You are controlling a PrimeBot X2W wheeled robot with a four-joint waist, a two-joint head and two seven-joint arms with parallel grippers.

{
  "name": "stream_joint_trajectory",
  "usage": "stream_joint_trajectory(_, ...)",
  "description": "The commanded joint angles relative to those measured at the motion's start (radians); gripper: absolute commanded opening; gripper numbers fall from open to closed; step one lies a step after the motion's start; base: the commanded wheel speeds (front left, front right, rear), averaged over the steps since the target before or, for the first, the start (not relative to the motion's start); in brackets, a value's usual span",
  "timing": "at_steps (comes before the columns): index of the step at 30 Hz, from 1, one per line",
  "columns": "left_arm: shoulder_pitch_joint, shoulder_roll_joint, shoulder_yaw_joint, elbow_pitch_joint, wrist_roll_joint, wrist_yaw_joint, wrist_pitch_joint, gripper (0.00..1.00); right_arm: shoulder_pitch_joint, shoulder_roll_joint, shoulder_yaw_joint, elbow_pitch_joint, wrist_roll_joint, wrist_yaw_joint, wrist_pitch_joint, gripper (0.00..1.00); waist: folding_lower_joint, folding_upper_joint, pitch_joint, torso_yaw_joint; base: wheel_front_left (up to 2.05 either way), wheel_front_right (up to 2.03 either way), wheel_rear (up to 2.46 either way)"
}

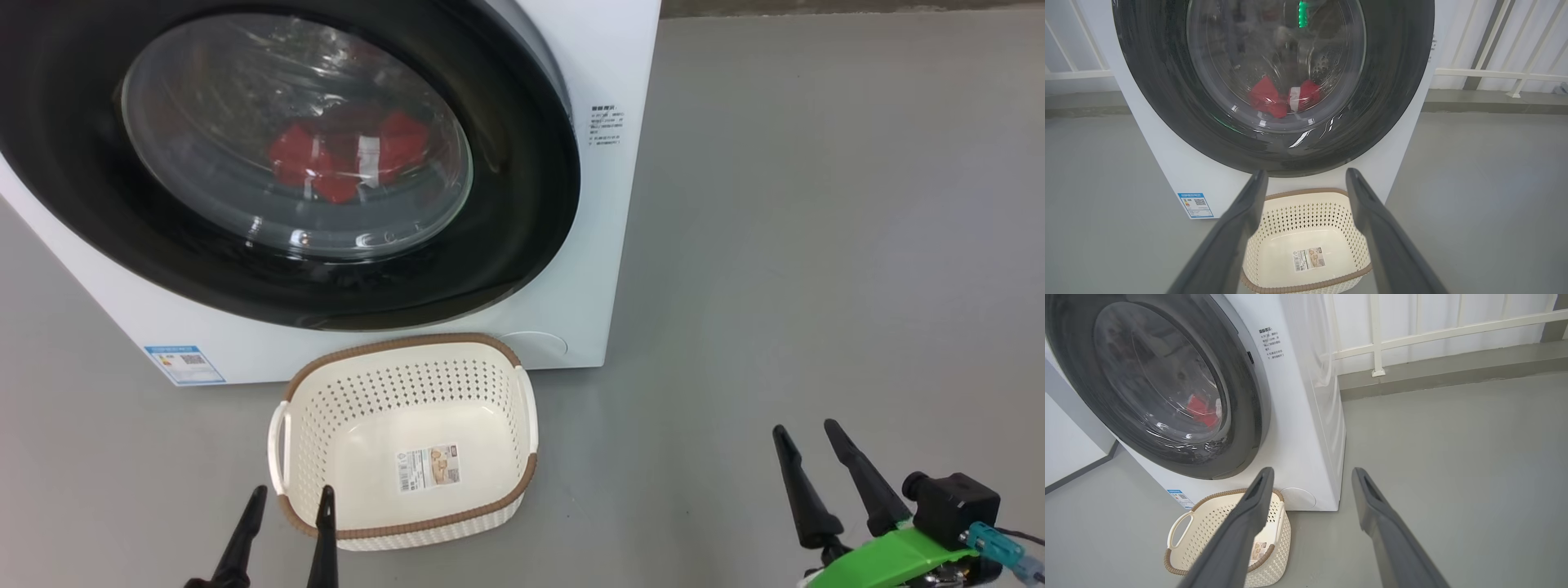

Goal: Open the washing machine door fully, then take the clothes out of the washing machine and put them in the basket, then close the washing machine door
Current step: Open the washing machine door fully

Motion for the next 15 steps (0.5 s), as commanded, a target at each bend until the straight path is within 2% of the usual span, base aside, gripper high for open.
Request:
stream_joint_trajectory(1, -0.013, 0.008, 0.028, -0.026, -0.003, 0.001, -0.012, 1.0, -0.024, -0.01, 0.026, -0.045, 0.01, -0.001, -0.013, 0.0, 0.0, -0.0001, 0.003, 0.003, 0.0, 0.0, 0.0)
stream_joint_trajectory(9, -0.031, 0.008, -0.008, -0.032, -0.01, 0.008, -0.012, 1.0, -0.138, -0.003, 0.052, -0.12, 0.132, -0.001, -0.013, 0.0, 0.0, -0.0001, 0.029, 0.025, 0.0, 0.0, 0.0)
stream_joint_trajectory(15, -0.047, 0.008, -0.054, -0.032, -0.029, 0.016, -0.012, 1.0, -0.257, 0.014, 0.042, -0.184, 0.323, -0.001, -0.013, 0.0, 0.0, -0.0001, 0.06, 0.054, 0.0, 0.0, 0.0)
